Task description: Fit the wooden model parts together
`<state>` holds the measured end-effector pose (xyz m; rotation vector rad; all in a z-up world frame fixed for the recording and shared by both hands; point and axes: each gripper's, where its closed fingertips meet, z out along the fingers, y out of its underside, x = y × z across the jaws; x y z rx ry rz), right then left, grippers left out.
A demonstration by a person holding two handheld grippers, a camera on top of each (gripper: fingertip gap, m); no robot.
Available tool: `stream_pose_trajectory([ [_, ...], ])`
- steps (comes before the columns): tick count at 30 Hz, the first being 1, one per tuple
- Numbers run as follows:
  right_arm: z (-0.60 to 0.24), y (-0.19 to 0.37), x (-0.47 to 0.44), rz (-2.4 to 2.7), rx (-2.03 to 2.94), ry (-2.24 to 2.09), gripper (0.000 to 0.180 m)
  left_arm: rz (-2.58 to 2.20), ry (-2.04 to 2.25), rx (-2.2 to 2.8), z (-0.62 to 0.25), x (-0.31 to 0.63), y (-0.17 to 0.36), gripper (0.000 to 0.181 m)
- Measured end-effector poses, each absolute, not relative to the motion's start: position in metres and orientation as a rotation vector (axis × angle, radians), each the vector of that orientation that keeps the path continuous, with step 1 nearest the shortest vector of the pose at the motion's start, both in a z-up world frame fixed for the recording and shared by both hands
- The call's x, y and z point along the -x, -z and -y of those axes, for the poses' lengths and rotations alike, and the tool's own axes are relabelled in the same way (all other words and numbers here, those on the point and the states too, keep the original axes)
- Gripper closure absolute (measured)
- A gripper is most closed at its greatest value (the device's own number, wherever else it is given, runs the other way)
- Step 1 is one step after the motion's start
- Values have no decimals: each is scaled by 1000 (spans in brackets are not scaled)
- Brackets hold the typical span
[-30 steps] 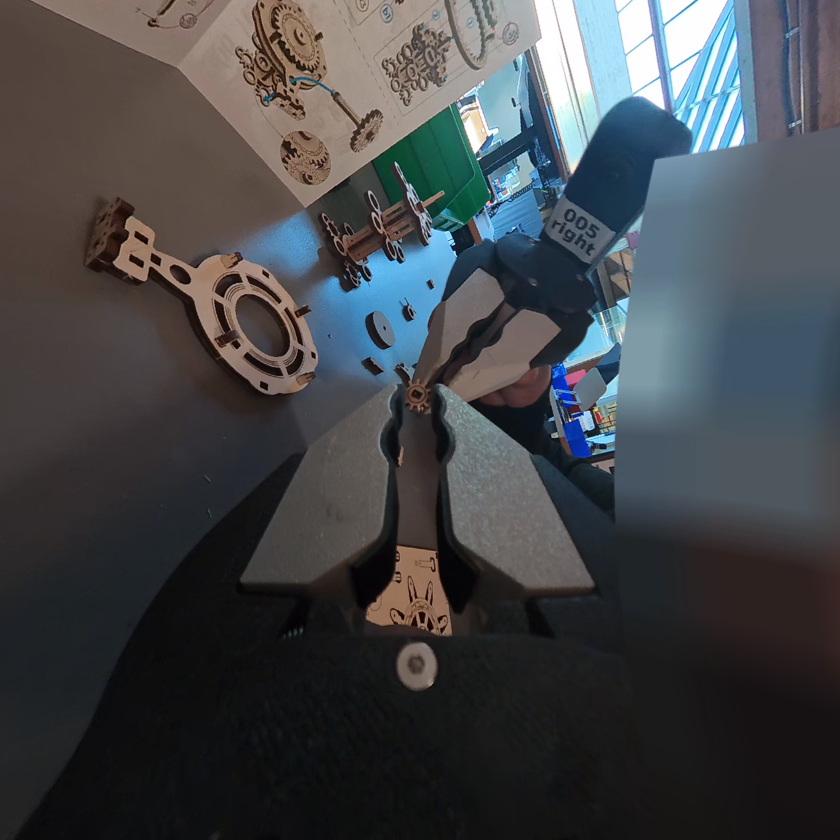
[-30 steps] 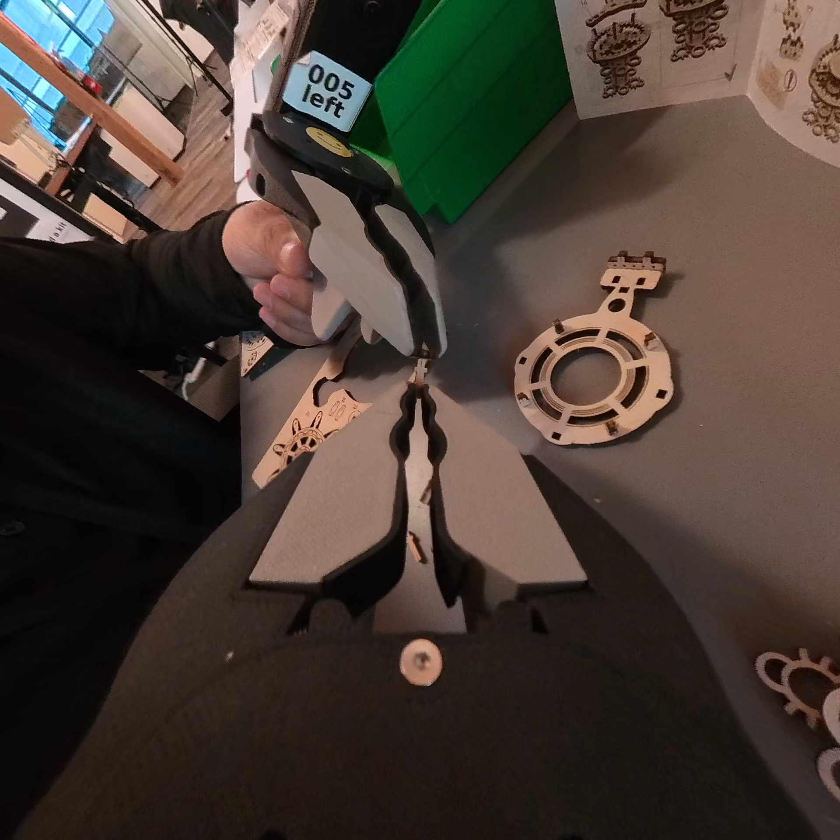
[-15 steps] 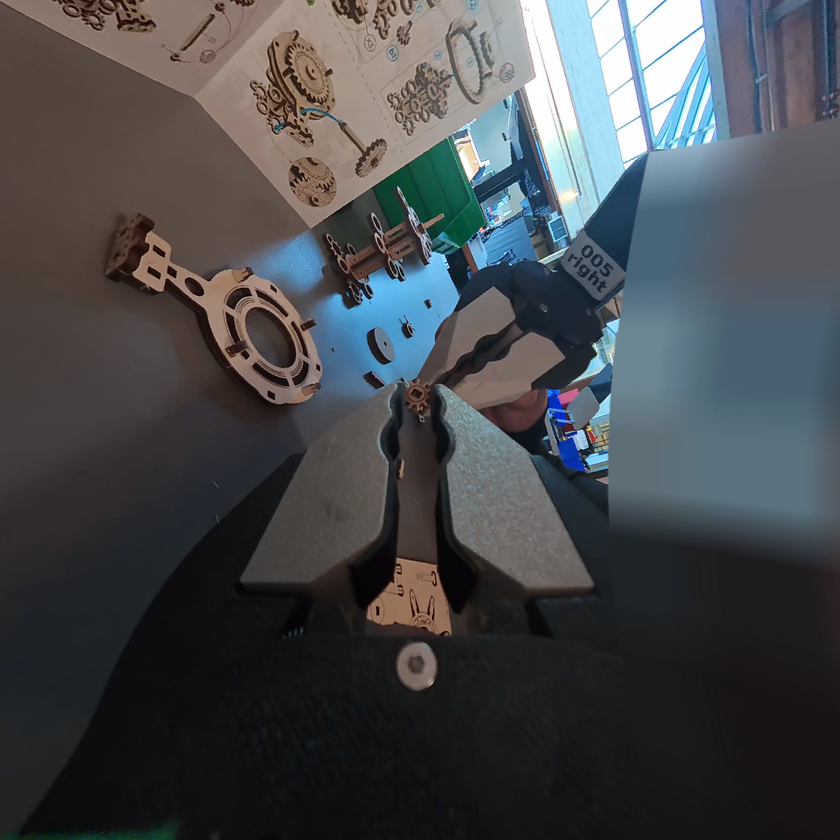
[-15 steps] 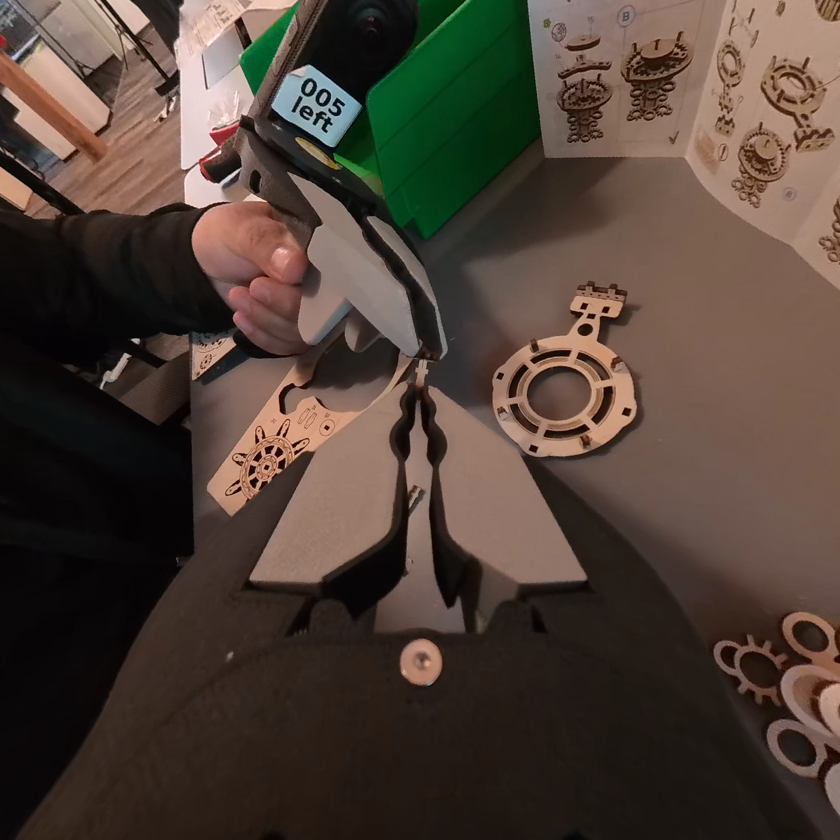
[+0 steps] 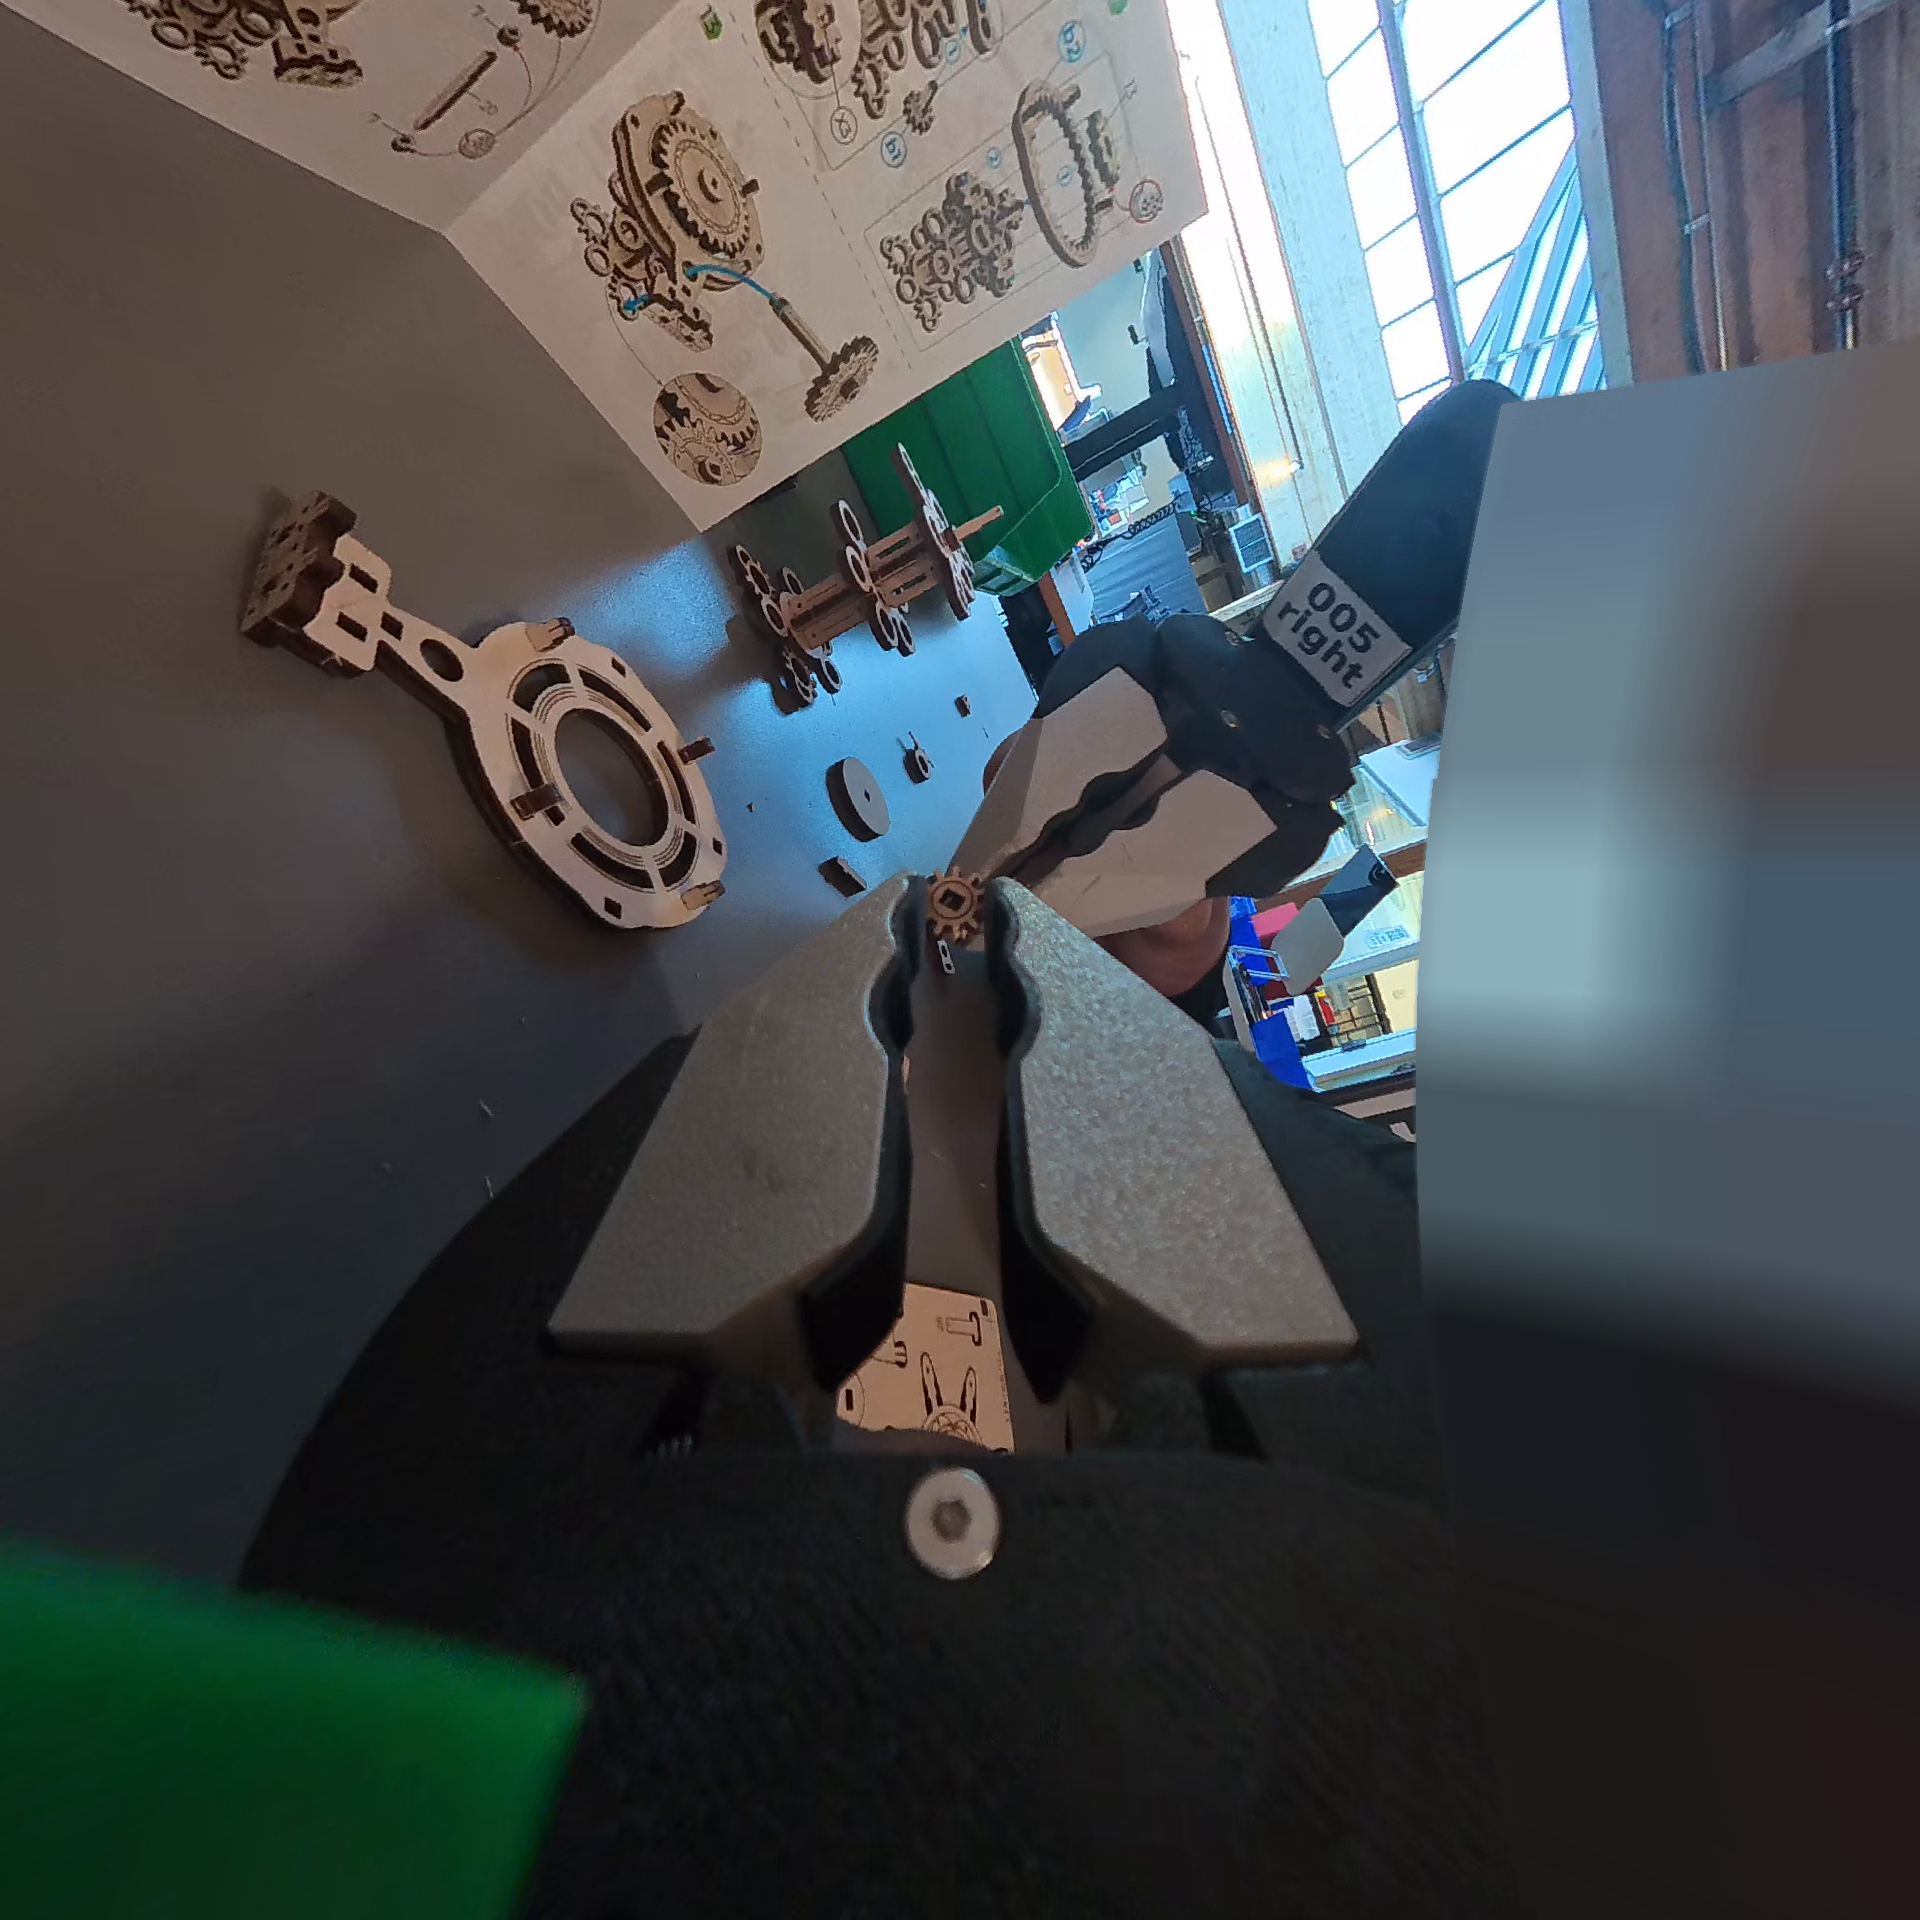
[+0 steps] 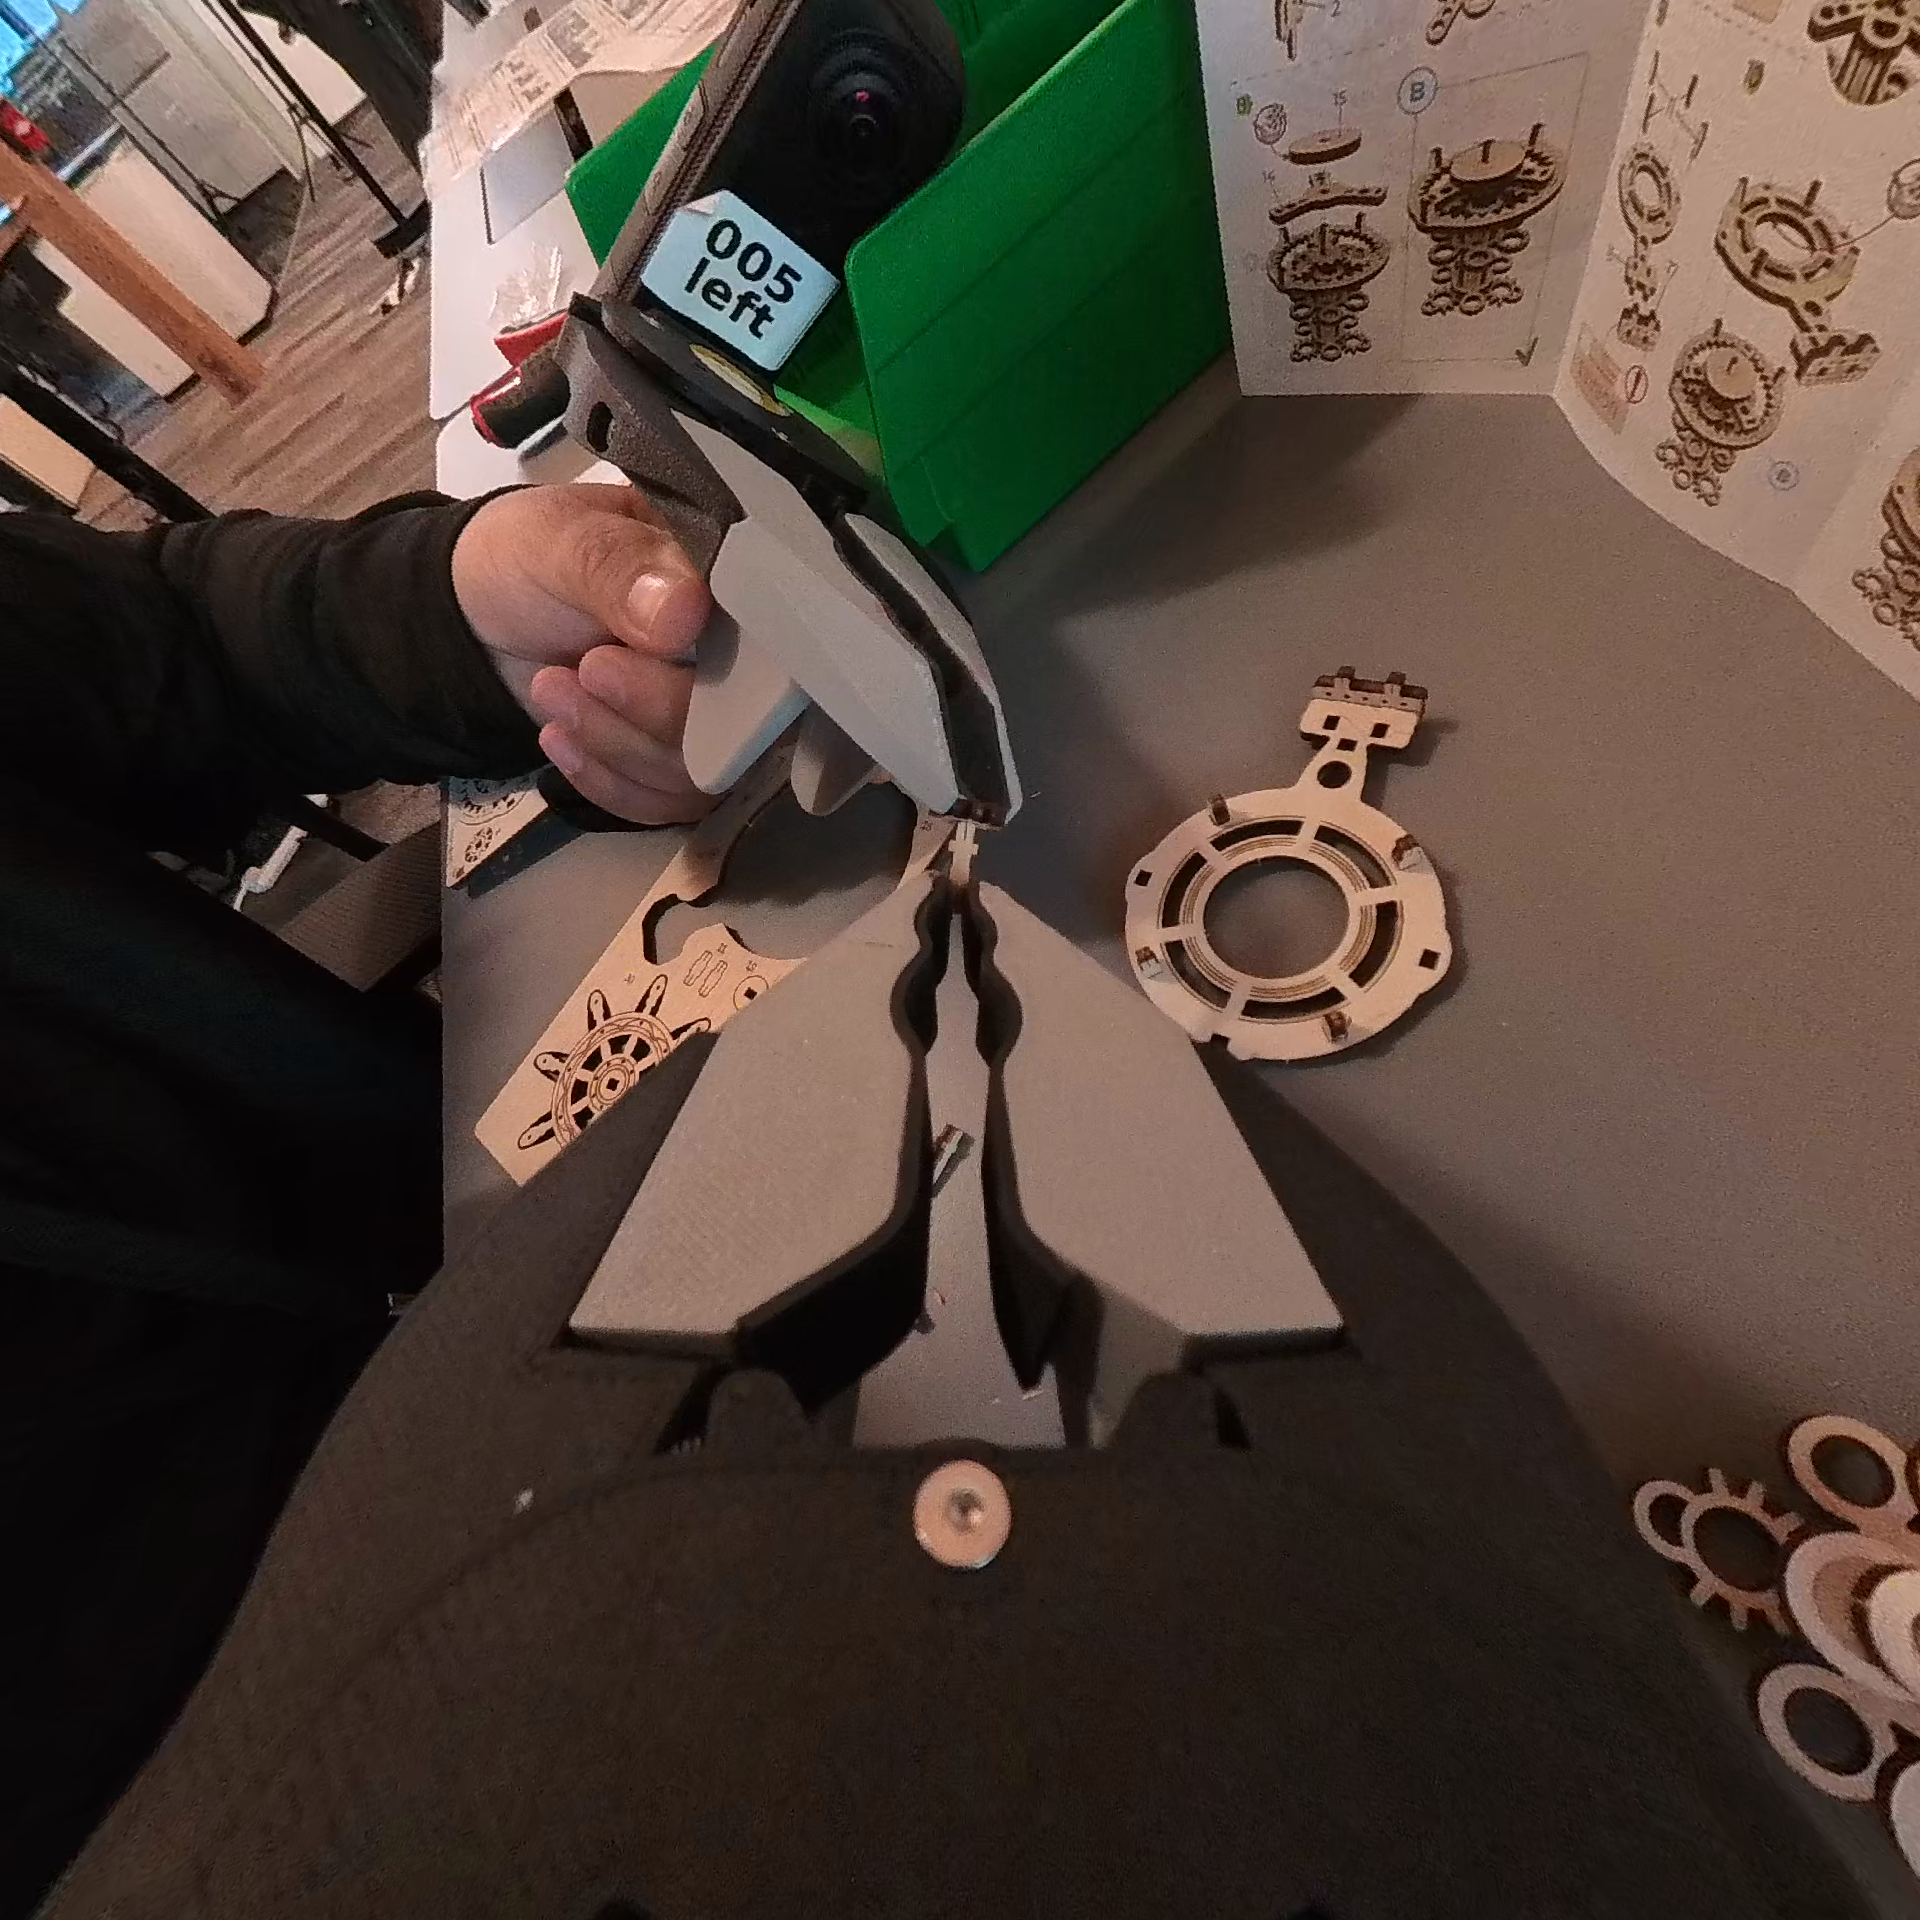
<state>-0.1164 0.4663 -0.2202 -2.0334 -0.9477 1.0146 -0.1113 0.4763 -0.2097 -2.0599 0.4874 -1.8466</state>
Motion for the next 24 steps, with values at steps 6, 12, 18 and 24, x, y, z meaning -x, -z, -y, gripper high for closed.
stream_pose_trajectory([
  [6,-466,219,116,947,2030,-1019,180,-489,1850,2054,-476,111,209,173],
  [12,-466,219,116,944,2026,-1022,180,-486,1852,2052,-476,111,209,174],
  [18,-466,219,116,942,2025,-1027,180,-486,1853,2049,-477,111,209,174],
  [24,-466,219,116,942,2024,-1027,180,-488,1854,2049,-477,111,209,174],
])
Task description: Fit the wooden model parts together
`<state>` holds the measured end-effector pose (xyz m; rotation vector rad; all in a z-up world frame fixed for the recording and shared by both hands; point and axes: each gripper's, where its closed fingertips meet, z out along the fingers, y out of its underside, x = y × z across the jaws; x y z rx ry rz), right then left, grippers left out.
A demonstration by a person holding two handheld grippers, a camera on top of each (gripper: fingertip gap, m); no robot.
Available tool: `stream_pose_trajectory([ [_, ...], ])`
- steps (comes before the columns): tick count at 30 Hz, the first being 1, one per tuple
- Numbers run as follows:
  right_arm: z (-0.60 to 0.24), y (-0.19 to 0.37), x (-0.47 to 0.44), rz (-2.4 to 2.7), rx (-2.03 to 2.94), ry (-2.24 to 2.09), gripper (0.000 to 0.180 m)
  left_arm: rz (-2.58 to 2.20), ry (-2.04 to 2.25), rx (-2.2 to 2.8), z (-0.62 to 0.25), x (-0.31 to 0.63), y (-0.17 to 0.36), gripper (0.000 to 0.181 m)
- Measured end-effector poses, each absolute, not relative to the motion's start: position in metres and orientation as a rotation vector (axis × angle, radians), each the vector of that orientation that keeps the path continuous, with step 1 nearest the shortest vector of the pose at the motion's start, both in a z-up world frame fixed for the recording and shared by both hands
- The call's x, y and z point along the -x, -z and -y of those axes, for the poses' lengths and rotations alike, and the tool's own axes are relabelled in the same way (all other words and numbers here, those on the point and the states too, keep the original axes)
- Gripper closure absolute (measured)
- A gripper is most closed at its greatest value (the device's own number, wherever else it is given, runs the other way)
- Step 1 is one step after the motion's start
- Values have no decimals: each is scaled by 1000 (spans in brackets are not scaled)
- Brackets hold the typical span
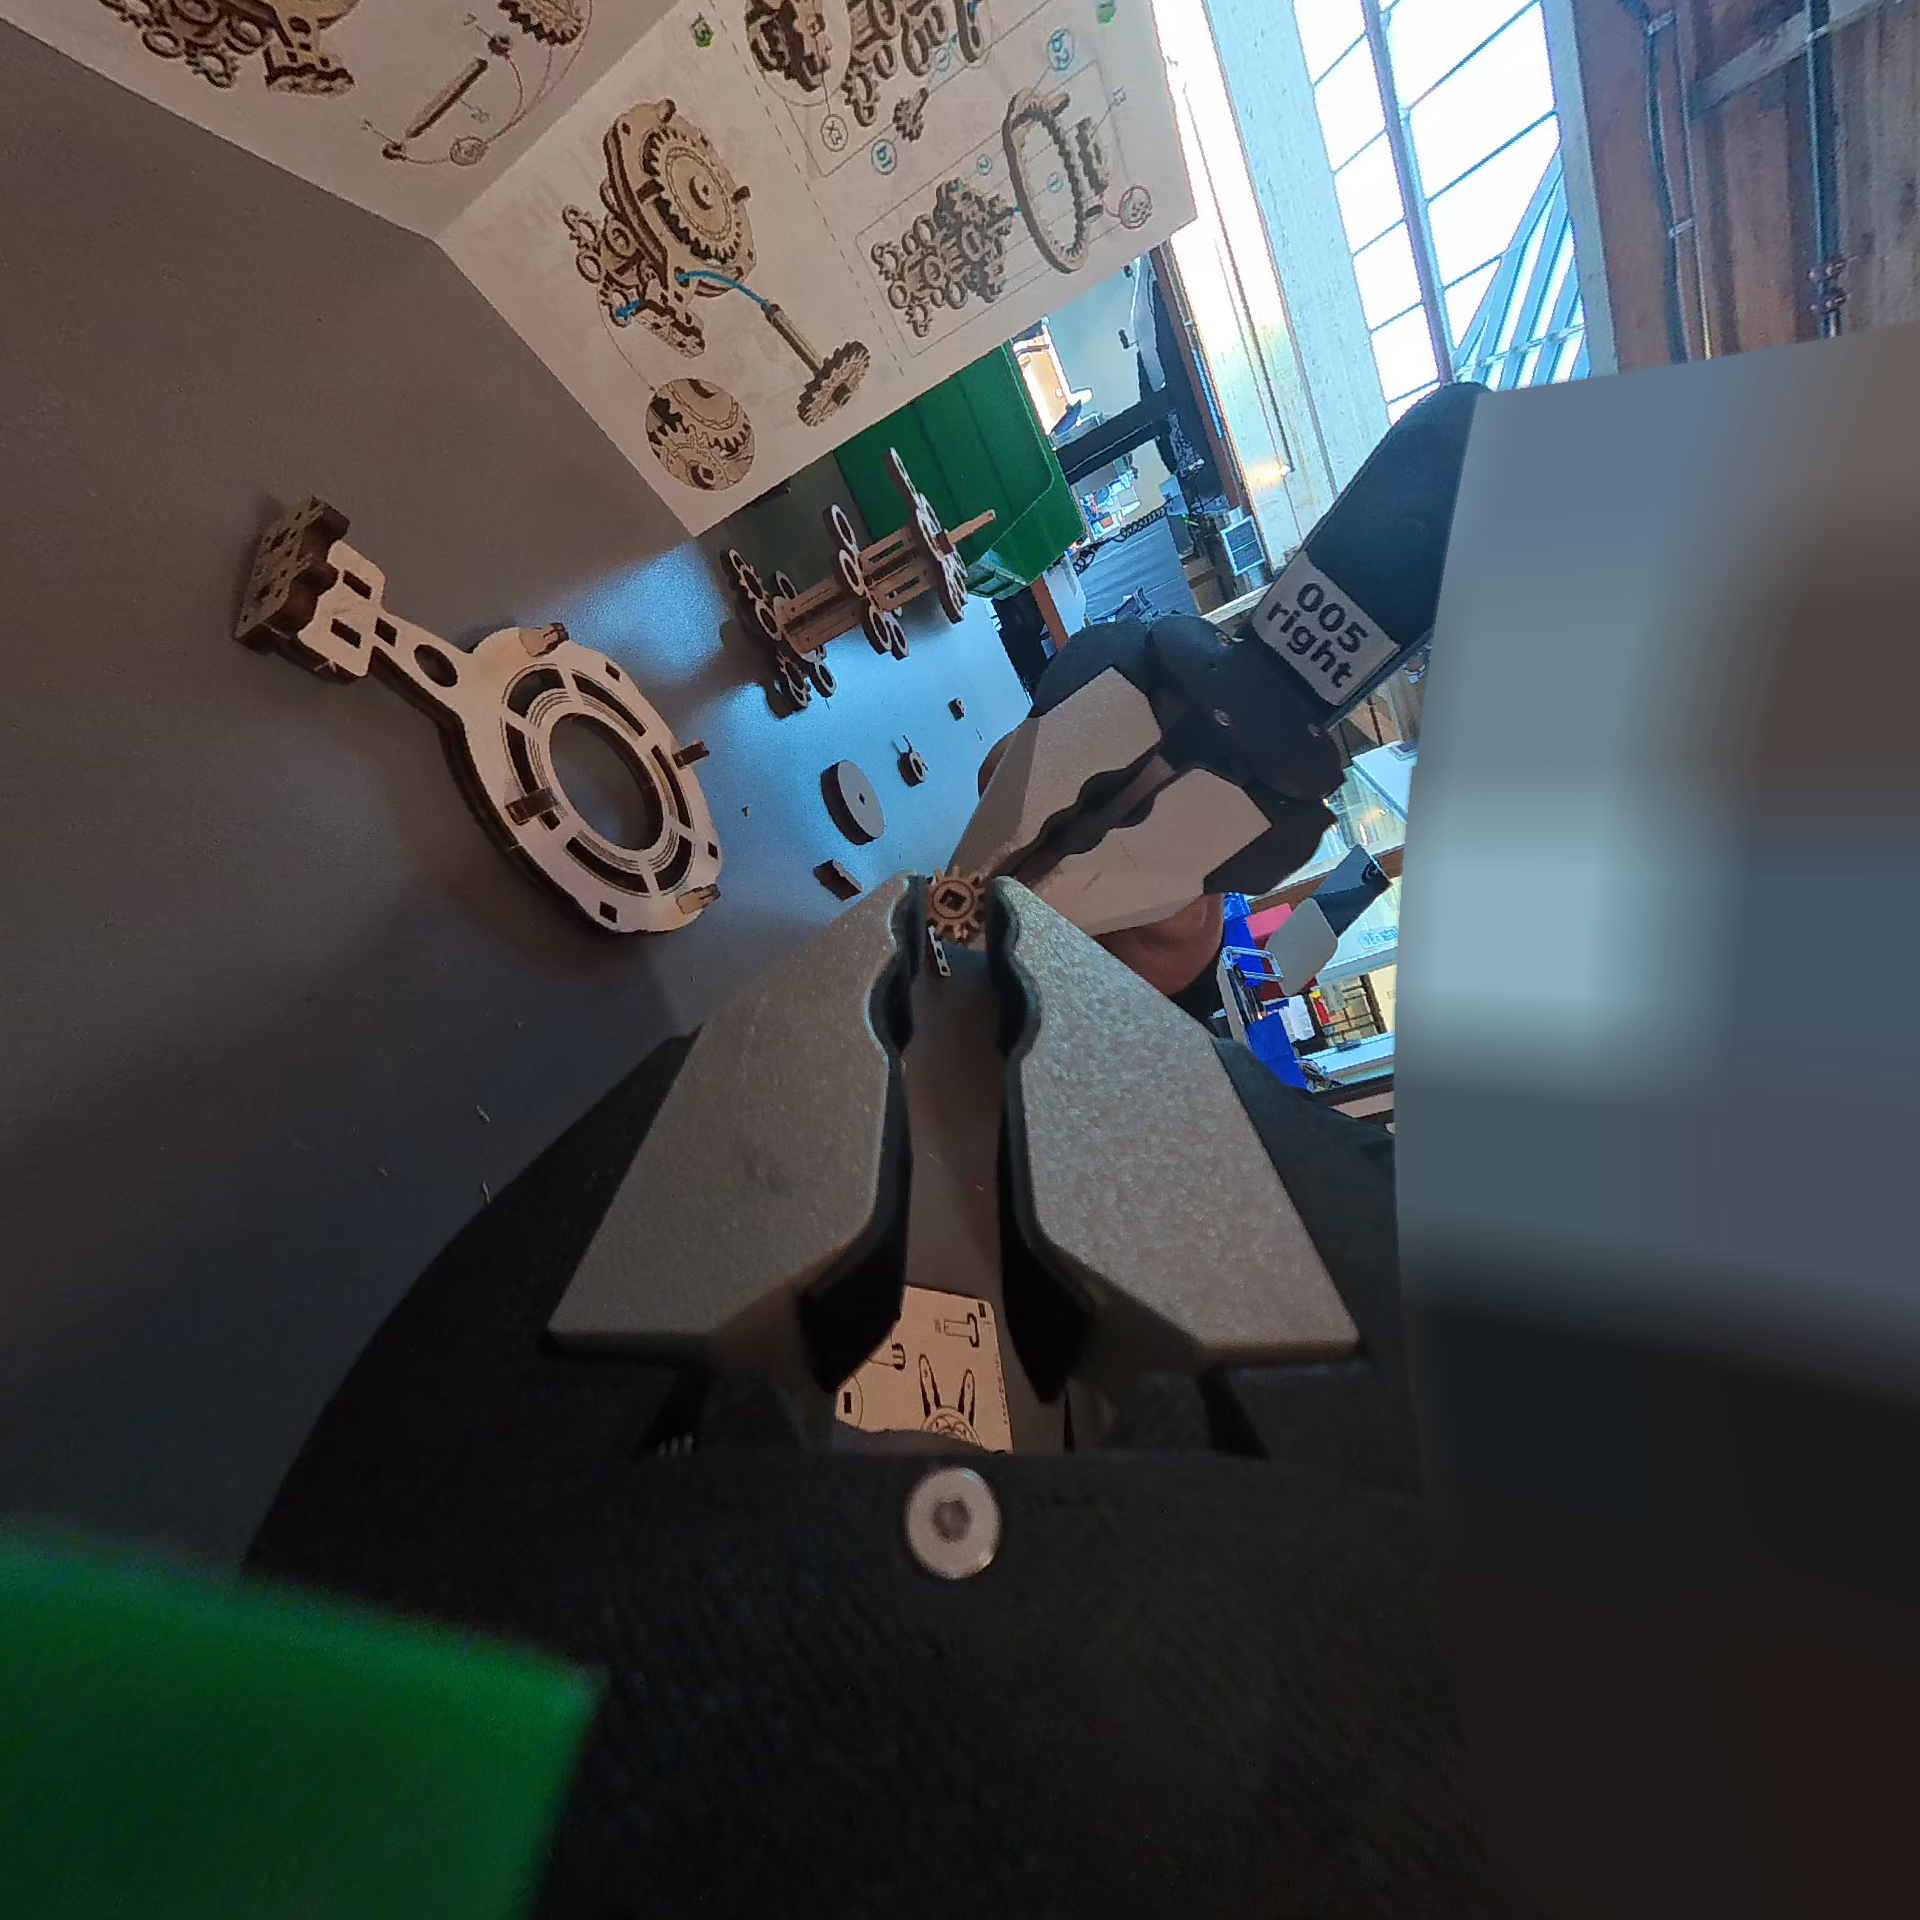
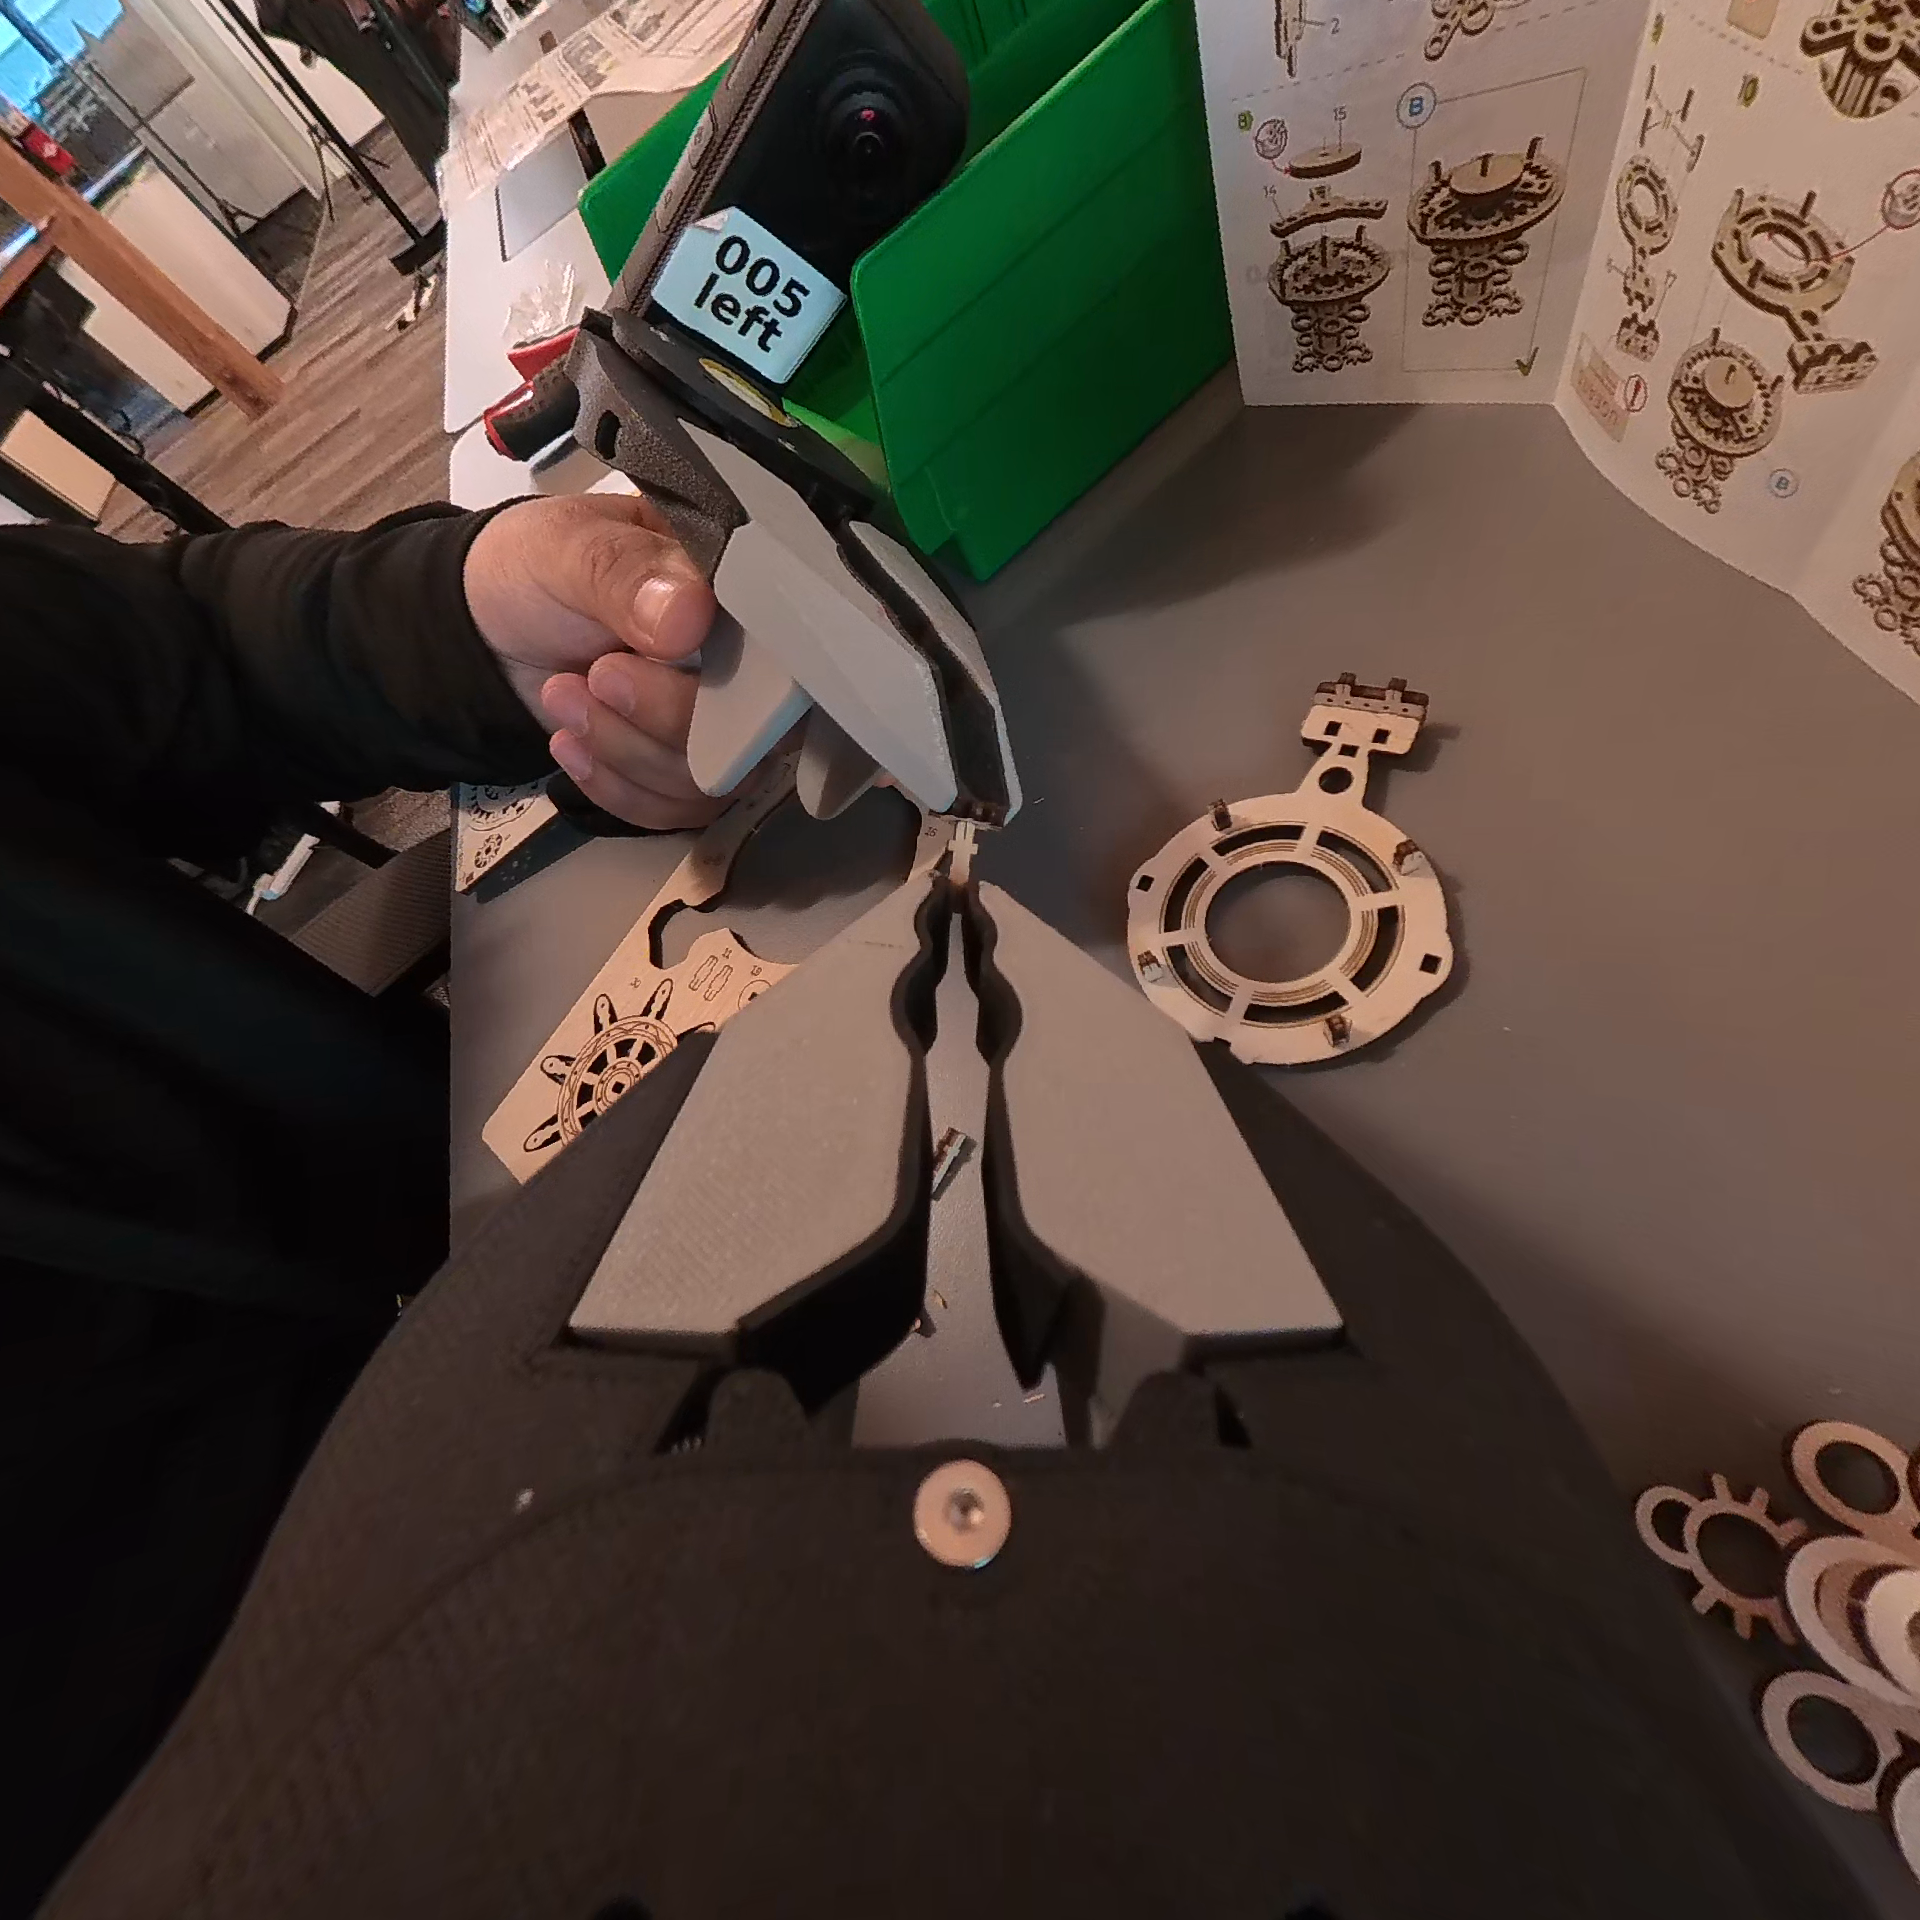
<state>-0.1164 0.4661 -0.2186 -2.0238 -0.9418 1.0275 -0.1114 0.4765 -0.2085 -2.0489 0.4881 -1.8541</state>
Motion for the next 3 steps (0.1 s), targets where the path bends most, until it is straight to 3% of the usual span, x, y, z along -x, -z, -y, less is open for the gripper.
stream_pose_trajectory([
  [3,-466,219,116,942,2023,-1028,180,-491,1852,2048,-476,111,209,174],
])
